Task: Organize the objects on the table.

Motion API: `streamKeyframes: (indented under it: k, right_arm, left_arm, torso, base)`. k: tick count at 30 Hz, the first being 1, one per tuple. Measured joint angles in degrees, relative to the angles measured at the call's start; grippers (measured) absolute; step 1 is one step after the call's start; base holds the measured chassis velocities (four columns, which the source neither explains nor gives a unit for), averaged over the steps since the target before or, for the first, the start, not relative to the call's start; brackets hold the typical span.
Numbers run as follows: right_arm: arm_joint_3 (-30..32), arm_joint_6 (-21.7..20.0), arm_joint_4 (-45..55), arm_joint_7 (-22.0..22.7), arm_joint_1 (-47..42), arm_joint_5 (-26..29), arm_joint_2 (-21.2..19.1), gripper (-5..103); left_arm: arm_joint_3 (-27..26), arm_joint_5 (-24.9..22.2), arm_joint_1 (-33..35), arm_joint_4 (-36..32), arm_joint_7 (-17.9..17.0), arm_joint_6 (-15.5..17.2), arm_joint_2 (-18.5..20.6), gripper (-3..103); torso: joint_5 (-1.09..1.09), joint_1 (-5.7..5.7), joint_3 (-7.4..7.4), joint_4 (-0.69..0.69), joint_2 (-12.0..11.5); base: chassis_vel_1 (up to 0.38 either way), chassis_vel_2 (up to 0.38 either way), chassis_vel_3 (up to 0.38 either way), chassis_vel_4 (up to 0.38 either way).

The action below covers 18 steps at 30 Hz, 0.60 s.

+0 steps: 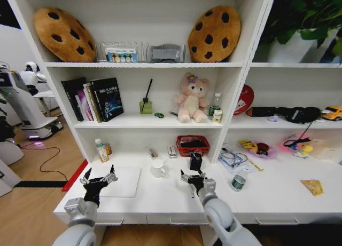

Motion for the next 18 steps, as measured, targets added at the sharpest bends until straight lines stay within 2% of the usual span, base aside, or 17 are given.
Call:
streamKeyframes:
  k: [1,3,5,6,8,11,15,18]
  right_arm:
    - [-0.73,-0.63,-1.62,2.17,0.73,0.12,1.1,94]
    - [-0.98,-1.0,-2.51,3.1,0.97,0.15,1.64,90]
    - [-1.12,-1.47,-2.96,3.71,1.0,0.25,1.9,90]
    - [-1.24,-2.38,-3.14,4.44,0.82,0.75,2.09,84]
    - [-1.27,-2.77,-3.14,4.67,0.63,0.96,2.12,84]
    - [-1.13,-3.51,-3.21,4.94,0.17,1.36,2.09,74]
    - [-0.85,-3.54,-3.31,4.91,0.2,1.59,1.99,72]
    - [-0.22,-3.73,-3.54,4.92,0.51,2.35,1.84,60]
  left_arm:
    - [0.0,0.0,0.0,0.0,0.0,0.0,0.0,100]
    - [0.0,0.0,0.0,0.0,0.0,0.0,0.0,100]
    - [0.0,0.0,0.0,0.0,0.0,0.0,0.0,100]
    - [0.0,0.0,0.0,0.0,0.0,0.0,0.0,100]
    - [0.0,0.0,0.0,0.0,0.0,0.0,0.0,100]
    - [0.0,0.0,0.0,0.0,0.0,0.0,0.0,100]
    - [0.0,0.0,0.0,0.0,0.0,0.0,0.0,100]
    - [0.0,0.0,0.0,0.0,0.0,0.0,0.0,100]
  torso:
    - [0.0,0.0,0.0,-0.01,0.0]
    - [0.0,0.0,0.0,-0.01,0.0]
    - [0.0,0.0,0.0,-0.02,0.0]
    - [0.0,0.0,0.0,-0.02,0.0]
    - [0.0,0.0,0.0,-0.02,0.0]
    - [0.0,0.0,0.0,-0.02,0.0]
    - [0.01,0.0,0.0,-0.02,0.0]
    - [0.01,0.0,0.0,-0.03,0.0]
  base:
    - [0.0,0.0,0.0,0.0]
    - [0.0,0.0,0.0,0.0]
    - [0.0,0.0,0.0,0.0]
    - [0.0,0.0,0.0,0.0]
    - [0.0,0.0,0.0,0.0]
    - [0.0,0.0,0.0,0.0]
    - [0.0,0.0,0.0,0.0]
    - [0.0,0.0,0.0,0.0]
